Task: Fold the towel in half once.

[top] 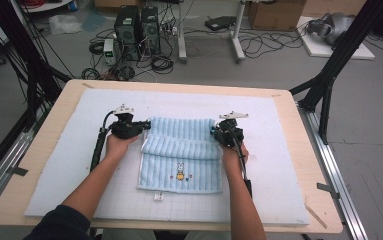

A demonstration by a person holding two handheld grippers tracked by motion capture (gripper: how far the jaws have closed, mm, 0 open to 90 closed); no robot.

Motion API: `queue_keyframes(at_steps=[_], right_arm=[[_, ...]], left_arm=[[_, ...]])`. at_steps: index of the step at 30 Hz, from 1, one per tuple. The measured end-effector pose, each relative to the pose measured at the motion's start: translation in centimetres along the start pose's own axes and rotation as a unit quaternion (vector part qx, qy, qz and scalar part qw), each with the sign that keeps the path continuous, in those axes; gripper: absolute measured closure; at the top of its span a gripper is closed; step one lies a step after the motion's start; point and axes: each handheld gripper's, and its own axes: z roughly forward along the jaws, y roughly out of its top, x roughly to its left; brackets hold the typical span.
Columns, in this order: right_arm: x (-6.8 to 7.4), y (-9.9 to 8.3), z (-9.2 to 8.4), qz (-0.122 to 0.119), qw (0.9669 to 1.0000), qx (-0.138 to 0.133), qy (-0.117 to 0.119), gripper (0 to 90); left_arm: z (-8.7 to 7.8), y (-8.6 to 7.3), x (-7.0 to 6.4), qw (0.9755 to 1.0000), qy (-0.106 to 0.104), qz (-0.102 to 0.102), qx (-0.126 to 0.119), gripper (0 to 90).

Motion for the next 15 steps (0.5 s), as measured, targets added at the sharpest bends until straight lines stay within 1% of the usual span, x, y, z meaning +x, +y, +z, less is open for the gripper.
queue_keyframes(at_steps=[2, 3, 4, 6, 7, 8, 9, 10, 11, 12, 13, 14, 15], right_arm=[[-0.2, -0.1, 0.3, 0.002, 1.0, -0.001, -0.002, 85.2], [-0.4, -0.1, 0.4, 0.004, 1.0, -0.002, -0.003, 85.2], [-0.4, -0.1, 0.5, 0.006, 1.0, -0.001, -0.002, 85.2], [-0.5, 0.0, 0.7, 0.004, 1.0, -0.002, -0.003, 85.1], [-0.4, 0.1, 0.8, 0.004, 1.0, -0.001, -0.003, 85.1], [-0.4, 0.1, 0.9, 0.0, 1.0, -0.002, -0.004, 85.1], [-0.3, 0.1, 1.0, 0.002, 1.0, 0.0, -0.005, 84.7], [-0.4, 0.0, 1.1, 0.001, 1.0, 0.001, -0.005, 83.8], [-0.4, 0.0, 1.2, 0.001, 1.0, 0.005, -0.002, 81.5], [-0.5, -0.1, 1.2, 0.006, 1.0, 0.008, 0.001, 78.5], [-0.6, -0.1, 1.2, 0.006, 0.9999, 0.007, 0.003, 74.5], [-0.6, -0.1, 1.1, 0.011, 0.9999, 0.007, 0.005, 72.1], [-0.7, -0.1, 0.8, 0.015, 0.9998, 0.005, 0.009, 69.3]], left_arm=[[0.2, 0.0, 0.1, 0.9999, 0.0, 0.003, -0.012, 86.2], [0.3, 0.0, 0.1, 0.9999, 0.0, 0.001, -0.013, 86.2], [0.4, -0.1, 0.2, 0.9999, 0.001, -0.001, -0.01, 86.2], [0.6, -0.4, 0.5, 1.0, 0.003, -0.002, 0.001, 86.0], [0.6, -0.5, 0.5, 1.0, 0.002, -0.006, 0.002, 85.7], [0.6, -0.4, 0.5, 1.0, 0.006, -0.007, 0.002, 84.1], [0.6, -0.4, 0.5, 0.9999, 0.009, -0.014, 0.0, 77.4], [0.5, -0.3, 0.6, 0.9993, 0.011, -0.035, -0.002, 68.2], [0.3, -0.3, 0.6, 0.999, 0.01, -0.042, -0.001, 61.8], [0.2, -0.2, 0.5, 0.9991, 0.007, -0.041, -0.001, 59.1], [0.0, -0.1, 0.4, 0.9995, 0.008, -0.03, 0.0, 58.0], [-0.3, 0.0, 0.3, 0.9996, 0.006, -0.028, -0.001, 55.5], [-0.4, 0.1, 0.2, 0.9995, 0.0, -0.031, -0.004, 53.8]])
